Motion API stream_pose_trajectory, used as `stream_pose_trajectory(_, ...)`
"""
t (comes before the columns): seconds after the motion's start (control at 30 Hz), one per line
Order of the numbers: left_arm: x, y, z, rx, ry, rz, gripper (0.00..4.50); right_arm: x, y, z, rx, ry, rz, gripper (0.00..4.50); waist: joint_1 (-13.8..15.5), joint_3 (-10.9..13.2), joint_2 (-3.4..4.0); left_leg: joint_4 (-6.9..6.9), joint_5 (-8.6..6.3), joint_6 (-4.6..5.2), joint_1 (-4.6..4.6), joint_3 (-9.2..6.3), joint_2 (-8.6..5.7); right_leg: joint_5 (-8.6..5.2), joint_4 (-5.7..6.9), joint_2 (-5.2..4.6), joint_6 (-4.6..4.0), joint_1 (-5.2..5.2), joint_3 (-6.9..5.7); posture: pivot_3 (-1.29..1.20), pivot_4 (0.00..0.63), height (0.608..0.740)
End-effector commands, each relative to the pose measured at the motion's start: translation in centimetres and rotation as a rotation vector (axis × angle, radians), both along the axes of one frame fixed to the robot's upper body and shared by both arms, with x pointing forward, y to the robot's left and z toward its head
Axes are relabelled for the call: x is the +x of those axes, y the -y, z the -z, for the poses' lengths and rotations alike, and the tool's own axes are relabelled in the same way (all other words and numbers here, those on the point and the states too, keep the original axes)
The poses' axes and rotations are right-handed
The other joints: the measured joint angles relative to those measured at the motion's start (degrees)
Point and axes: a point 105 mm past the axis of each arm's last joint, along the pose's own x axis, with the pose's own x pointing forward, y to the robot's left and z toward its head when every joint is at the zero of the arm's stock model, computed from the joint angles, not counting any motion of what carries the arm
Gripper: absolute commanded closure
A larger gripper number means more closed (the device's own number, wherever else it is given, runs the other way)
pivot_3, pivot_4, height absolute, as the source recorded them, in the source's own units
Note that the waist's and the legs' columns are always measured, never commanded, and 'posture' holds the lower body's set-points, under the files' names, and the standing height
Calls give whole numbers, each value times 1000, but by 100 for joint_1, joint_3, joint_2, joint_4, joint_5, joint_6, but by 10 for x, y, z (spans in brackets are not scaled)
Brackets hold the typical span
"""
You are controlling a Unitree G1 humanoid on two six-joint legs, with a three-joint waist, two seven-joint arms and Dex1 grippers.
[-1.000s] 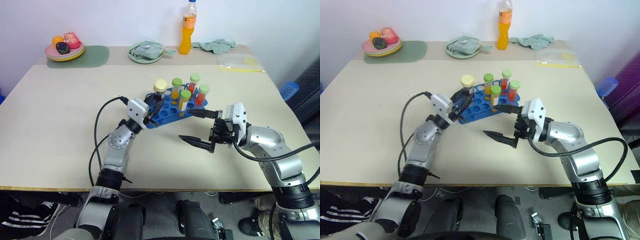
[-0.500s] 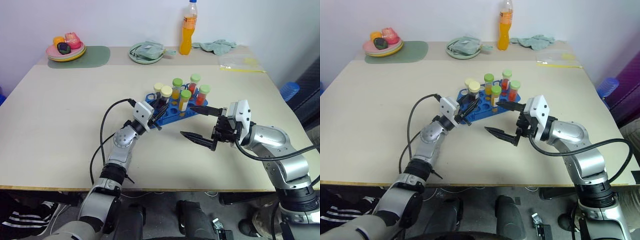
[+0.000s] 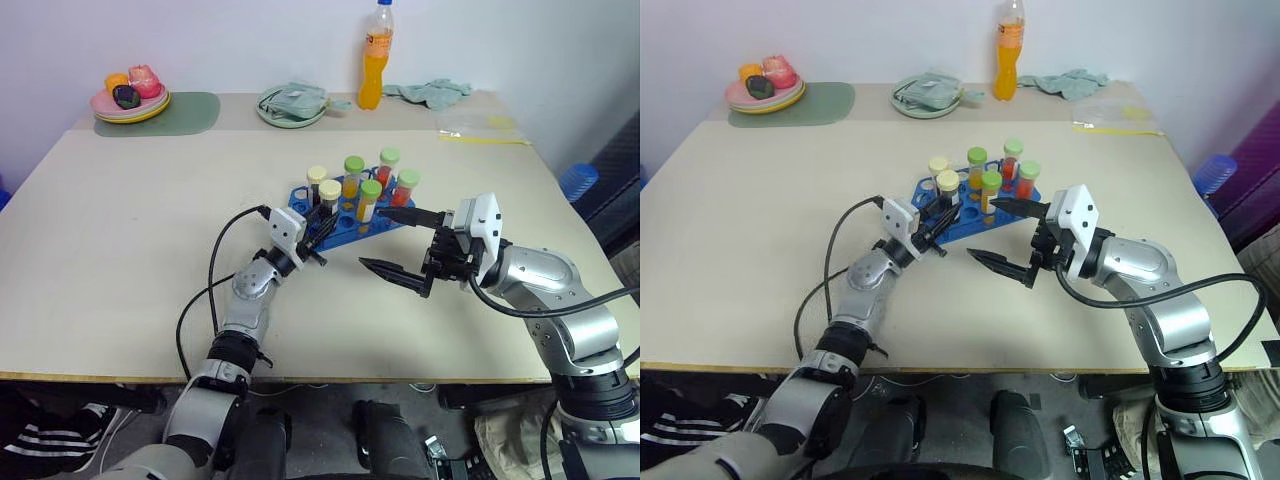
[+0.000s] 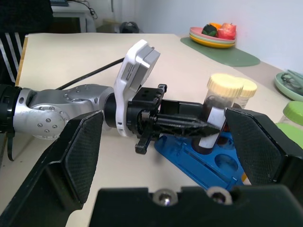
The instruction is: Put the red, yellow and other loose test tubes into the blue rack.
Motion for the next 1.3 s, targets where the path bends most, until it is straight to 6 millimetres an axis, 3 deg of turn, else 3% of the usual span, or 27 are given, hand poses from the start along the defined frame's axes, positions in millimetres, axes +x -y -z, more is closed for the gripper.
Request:
stream_pose_trajectory(0.03,-1,-6,-1,-18,-8,14,3768,-3,-3,-13,4,69,-12,0,0,0,0,0,0,0,1,0,0,0,1,0,0,0,0,0,150,740)
stream_pose_trajectory(0.07,-2,-6,0,-16,-24,38,3768,-3,-3,-13,5,69,-13,0,-1,0,0,1,0,0,1,0,0,0,1,0,-1,0,0,0,150,740)
stream_pose_trajectory(0.3,-8,-24,-15,-1,38,32,216,-4,-4,-12,2,63,-15,0,-8,0,0,-1,0,0,-1,0,0,-1,-1,0,-1,0,0,0,150,740)
stream_pose_trajectory(0.33,-12,-29,-18,1,42,41,26,-4,-3,-10,-2,58,-14,0,-16,0,0,-2,0,0,-1,0,0,-1,-2,0,-1,0,0,0,150,740)
stream_pose_trajectory(0.43,-32,-45,-24,38,47,94,26,-3,2,-7,-12,49,-6,0,-28,1,1,-7,0,0,0,-1,3,0,0,2,-1,-4,0,0,150,740)
stream_pose_trajectory(0.67,-75,-119,-42,133,-38,132,26,3,12,-1,-23,38,21,0,-30,3,4,-8,-1,-1,3,0,6,-15,1,3,-27,-4,0,0,150,740)
stream_pose_trajectory(0.87,-106,-168,-48,261,-118,208,26,7,34,7,-41,46,64,0,-13,4,5,-8,-1,-1,-2,1,7,-18,-5,0,-30,-6,-1,0,150,740)
stream_pose_trajectory(0.97,-120,-193,-48,305,-178,249,26,3,34,17,-88,15,44,0,-23,7,9,-11,-2,0,-11,6,8,-18,-8,-1,-32,-17,0,0,150,740)
stream_pose_trajectory(1.13,-118,-194,-55,286,-163,250,26,9,40,19,-94,13,74,0,-6,6,7,-8,-2,0,-14,6,11,-30,-6,-2,-16,-21,-2,0,150,740)
stream_pose_trajectory(1.3,-119,-180,-53,274,-158,259,26,12,48,15,-114,23,85,0,-17,7,8,-12,-2,0,-15,7,11,-18,-7,-1,-35,-23,-2,0,150,740)
